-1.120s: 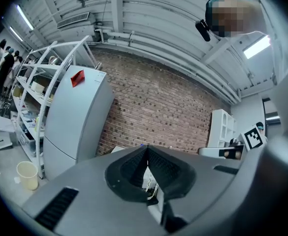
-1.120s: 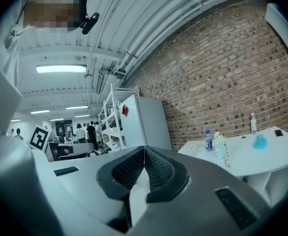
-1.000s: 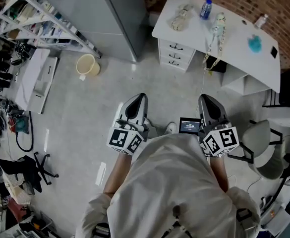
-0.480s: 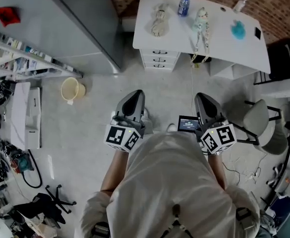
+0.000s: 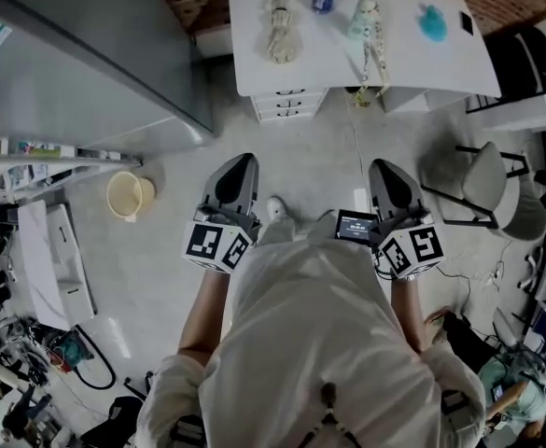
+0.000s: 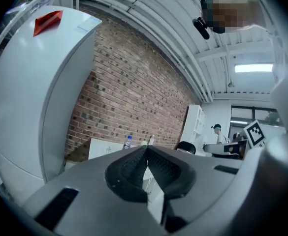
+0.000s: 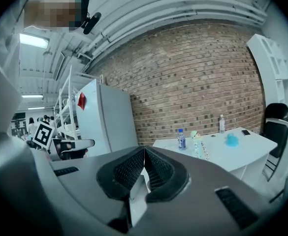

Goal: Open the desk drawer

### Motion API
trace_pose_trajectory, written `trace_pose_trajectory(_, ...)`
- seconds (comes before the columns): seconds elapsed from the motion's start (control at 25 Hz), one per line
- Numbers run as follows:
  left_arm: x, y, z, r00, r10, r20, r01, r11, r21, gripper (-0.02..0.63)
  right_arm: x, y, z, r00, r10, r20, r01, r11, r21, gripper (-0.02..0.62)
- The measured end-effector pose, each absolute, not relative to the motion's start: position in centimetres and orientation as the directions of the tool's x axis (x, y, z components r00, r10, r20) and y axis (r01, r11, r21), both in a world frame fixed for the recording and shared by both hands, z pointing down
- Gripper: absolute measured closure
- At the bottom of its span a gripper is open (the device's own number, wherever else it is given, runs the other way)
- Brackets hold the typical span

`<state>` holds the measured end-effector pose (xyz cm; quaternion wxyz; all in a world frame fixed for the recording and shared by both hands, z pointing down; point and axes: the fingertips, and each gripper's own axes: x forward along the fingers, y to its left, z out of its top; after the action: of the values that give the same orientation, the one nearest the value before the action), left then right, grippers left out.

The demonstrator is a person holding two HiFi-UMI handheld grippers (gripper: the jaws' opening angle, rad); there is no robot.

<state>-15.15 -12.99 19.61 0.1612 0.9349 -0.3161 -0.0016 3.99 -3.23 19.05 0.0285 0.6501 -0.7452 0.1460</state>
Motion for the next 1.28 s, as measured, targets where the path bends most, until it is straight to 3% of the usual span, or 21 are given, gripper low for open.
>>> trace_pose_trajectory(0.4,-13.2,-16.3,21.7,0.819,-0.557,0.134,-0.573,-0.795,0.199,0.598,5.5,-8.0,22.1,-0.182,-0.921,0.344,-0.981,0.193,-0.004,0.569)
trace_pose_trajectory(0.8,-8.2,-18.1,30.1,0.806,-0.467,0.362,-0.451,-0.882,-0.134,0.598,2.7,-14.7,29.4,-0.335,-0.808,0.485,-0.875,0.458,0.158,0.569)
trace_pose_trajectory(0.96,-5.2,-18.5,35.1,0.789,-0.388,0.477,-0.348,-0.921,-0.173,0.598,3.3,-15.7,34.5,-0.298,-0.754,0.586,-0.814,0.521,0.256,0.569)
trace_pose_trajectory(1.28,-2.4,-20.8,46.6,0.671,-0.346,0.656,-0.058,-0.906,-0.419,0.598,4.0,-17.7,44.6,-0.207,-0.671,0.712,-0.616,0.655,0.437,0.569)
